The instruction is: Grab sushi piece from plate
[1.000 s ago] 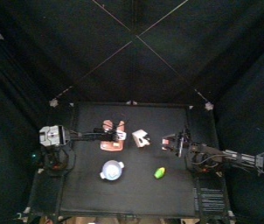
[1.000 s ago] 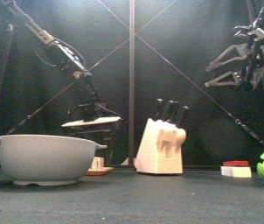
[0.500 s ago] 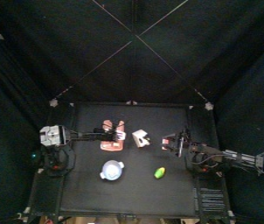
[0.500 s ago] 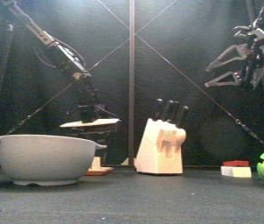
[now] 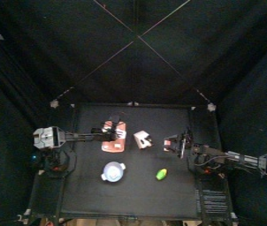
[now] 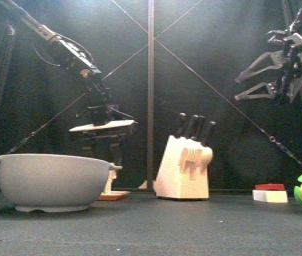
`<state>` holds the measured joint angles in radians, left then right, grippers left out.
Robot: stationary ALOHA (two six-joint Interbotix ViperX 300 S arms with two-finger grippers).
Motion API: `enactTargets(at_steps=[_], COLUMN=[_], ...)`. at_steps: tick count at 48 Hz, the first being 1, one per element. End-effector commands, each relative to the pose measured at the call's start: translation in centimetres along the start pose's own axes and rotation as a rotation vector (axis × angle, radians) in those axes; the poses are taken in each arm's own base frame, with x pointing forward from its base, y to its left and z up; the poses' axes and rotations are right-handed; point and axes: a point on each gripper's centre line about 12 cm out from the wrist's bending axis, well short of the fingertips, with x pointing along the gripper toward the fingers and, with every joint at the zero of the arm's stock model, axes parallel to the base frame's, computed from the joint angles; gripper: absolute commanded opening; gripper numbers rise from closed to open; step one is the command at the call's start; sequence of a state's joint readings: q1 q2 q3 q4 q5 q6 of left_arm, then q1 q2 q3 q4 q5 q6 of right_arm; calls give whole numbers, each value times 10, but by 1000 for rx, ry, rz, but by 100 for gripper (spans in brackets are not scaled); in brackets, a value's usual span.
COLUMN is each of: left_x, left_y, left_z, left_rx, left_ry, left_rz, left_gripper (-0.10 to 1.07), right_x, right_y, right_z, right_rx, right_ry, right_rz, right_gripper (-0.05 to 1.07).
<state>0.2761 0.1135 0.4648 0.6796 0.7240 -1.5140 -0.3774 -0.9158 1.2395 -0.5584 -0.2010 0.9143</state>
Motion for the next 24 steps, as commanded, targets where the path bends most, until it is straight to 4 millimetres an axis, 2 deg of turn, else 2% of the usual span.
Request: enactTargets(at_steps=[1, 17, 24], left_x=[-17, -22, -34], left_y=[-6, -11, -19], left_z=[8, 3, -3], left_rx=[1, 20, 43], left_ry=[-34, -36, -43], left_rz=[-42, -58, -94], left_gripper=[69, 69, 69], right_x=[2, 2, 2], right_y=[1, 1, 1], right_z=[3, 3, 3], right_rx=[3, 5, 9], right_ry=[-7, -7, -7], right_rz=[2, 2, 2], right_gripper=[88, 88, 88])
